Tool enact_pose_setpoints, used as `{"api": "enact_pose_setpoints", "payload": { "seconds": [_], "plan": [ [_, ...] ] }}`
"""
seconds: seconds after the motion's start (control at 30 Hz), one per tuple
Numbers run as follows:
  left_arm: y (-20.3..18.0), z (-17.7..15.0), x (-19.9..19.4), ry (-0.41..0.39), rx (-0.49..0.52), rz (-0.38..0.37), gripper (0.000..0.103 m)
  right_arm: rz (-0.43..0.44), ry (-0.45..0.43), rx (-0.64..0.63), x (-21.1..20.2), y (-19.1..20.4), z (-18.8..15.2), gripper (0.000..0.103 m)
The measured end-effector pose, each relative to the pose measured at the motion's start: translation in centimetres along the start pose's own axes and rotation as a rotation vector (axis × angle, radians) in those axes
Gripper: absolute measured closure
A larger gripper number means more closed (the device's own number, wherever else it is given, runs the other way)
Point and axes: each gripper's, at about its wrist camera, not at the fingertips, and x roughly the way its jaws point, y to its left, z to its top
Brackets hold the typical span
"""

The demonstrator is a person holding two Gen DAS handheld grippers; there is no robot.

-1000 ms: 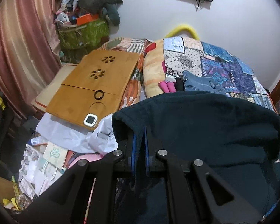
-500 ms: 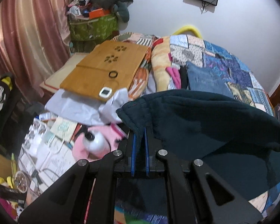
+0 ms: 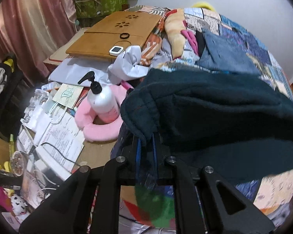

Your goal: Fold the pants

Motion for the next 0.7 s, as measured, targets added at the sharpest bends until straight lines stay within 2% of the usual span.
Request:
{"api": "enact_pose_setpoints", "payload": {
  "seconds": [0.1, 0.23, 0.33, 0.43, 0.5, 0.57, 0.63, 0.7],
  "plan": [
    [-0.4, -0.6, -1.1, -0.024, 0.025, 0.024, 0.093, 0.018, -0.011, 0.02, -0.8, -0.2, 0.0, 0.088],
    [-0.6, -0.4, -3.4, -0.067, 0.026, -0.003, 0.092, -0.002, -0.031, 0.042, -2.5, -0.9, 0.1, 0.088],
    [-1.2, 0.6, -4.8, -0.098, 0.022, -0.025, 0.084, -0.021, -0.061, 0.073, -4.1, -2.2, 0.5, 0.086],
    [-2.4, 1.9, -5.5, -0.123, 0.034, -0.04, 0.069, -0.074, -0.087, 0.101, -5.0, -4.0, 1.4, 0.078],
    [-3.5, 3.0, -5.9, -0.148, 0.045, -0.058, 0.048, -0.109, -0.089, 0.117, -5.2, -5.2, 2.0, 0.067],
    [-4.7, 4.0, -6.0, -0.163, 0.052, -0.069, 0.039, -0.131, -0.084, 0.127, -4.8, -6.5, 2.5, 0.056],
    [-6.0, 5.1, -5.8, -0.167, 0.061, -0.079, 0.035, -0.161, -0.051, 0.132, -3.7, -7.7, 3.1, 0.053],
    [-7.3, 6.2, -5.1, -0.157, 0.065, -0.096, 0.026, -0.198, -0.003, 0.119, -2.0, -8.9, 3.5, 0.051]
  ]
}}
